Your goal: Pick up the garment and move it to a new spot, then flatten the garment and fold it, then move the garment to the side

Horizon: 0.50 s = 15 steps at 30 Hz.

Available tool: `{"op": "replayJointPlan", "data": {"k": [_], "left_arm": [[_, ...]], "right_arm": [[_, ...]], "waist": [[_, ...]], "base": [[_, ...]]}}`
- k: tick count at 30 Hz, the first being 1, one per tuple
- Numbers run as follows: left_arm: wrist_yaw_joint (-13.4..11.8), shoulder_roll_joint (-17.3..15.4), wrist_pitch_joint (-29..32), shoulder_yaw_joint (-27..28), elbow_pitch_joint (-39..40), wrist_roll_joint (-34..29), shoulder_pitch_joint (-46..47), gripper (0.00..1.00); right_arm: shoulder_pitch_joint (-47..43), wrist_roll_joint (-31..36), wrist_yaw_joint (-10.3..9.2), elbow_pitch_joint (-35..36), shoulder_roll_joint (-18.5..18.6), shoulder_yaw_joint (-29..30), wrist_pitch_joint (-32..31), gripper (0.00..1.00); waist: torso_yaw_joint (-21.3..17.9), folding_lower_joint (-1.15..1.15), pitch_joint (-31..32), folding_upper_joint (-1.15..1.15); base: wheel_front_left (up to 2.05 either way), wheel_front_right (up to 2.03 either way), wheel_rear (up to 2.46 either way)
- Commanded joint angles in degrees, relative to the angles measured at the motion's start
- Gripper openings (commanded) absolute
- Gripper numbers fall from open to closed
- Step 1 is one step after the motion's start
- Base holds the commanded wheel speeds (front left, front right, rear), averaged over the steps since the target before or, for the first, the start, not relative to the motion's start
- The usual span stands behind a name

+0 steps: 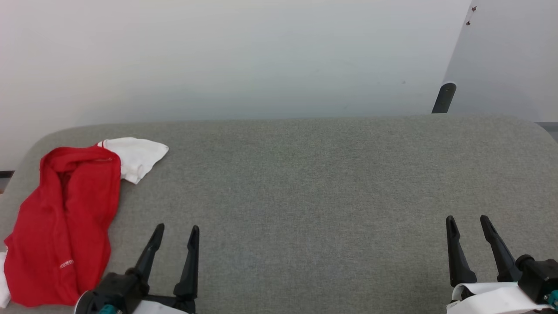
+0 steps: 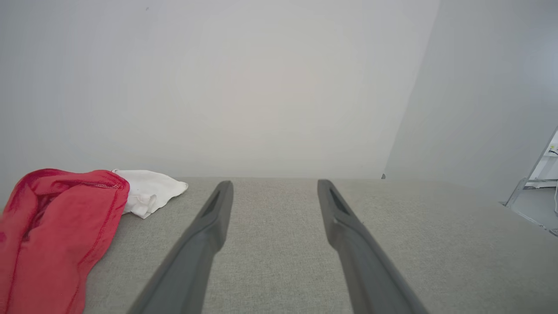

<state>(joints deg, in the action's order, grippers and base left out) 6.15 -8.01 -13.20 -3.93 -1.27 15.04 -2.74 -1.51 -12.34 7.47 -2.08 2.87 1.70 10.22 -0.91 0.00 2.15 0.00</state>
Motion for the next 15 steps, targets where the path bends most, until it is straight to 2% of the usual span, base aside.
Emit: {"op": "replayJointPlan", "data": {"k": [1,15], "left_arm": [[0.42,-0.03,-0.41,-0.13,0.43,-1.19,-0.39,1.0],[0.66,0.13,-1.86,-0.02,1.74,-7.45,-1.78,1.0]], "right_arm": [[-0.31,0.98,0.04,0.53,0.0,-0.02,0.48,1.0],[-1.66,5.97,0.04,1.68,0.02,0.03,1.8,1.0]], "waist": [[0.02,0.0,0.05,0.0],[0.36,0.0,0.81,0.0]], "base": [[0.0,0.0,0.0],[0.0,0.0,0.0]]}}
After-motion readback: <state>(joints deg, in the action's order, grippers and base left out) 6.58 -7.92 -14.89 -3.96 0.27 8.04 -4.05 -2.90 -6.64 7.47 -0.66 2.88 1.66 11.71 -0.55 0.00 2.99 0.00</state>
